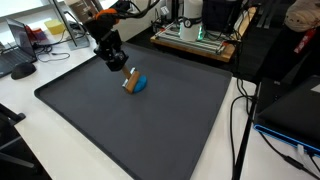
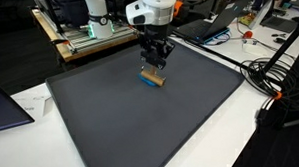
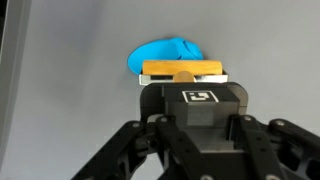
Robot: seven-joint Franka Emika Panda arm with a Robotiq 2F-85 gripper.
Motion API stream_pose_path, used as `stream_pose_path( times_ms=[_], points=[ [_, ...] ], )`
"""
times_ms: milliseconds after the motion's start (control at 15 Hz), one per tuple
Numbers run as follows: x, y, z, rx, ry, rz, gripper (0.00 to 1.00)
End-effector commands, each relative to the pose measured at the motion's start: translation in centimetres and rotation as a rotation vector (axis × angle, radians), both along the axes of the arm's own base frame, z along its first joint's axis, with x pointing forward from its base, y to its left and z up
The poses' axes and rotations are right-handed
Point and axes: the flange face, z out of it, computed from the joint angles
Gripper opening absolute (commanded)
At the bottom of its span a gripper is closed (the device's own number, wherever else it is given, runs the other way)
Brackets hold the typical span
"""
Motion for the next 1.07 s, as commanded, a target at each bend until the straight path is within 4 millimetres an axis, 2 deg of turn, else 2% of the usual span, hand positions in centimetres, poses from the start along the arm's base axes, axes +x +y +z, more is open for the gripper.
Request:
stream_pose_path(
  times_ms=[0,467,1000],
  points=[
    [-1.0,-1.2,-5.4,0.074,0.030,0.028,0.22],
    [-1.1,-4.4,-6.1,0.126,-0.016,0.010,0.22],
    [-0.2,-5.2,-6.2,0.083,-0.040,-0.013,0.22]
  ],
)
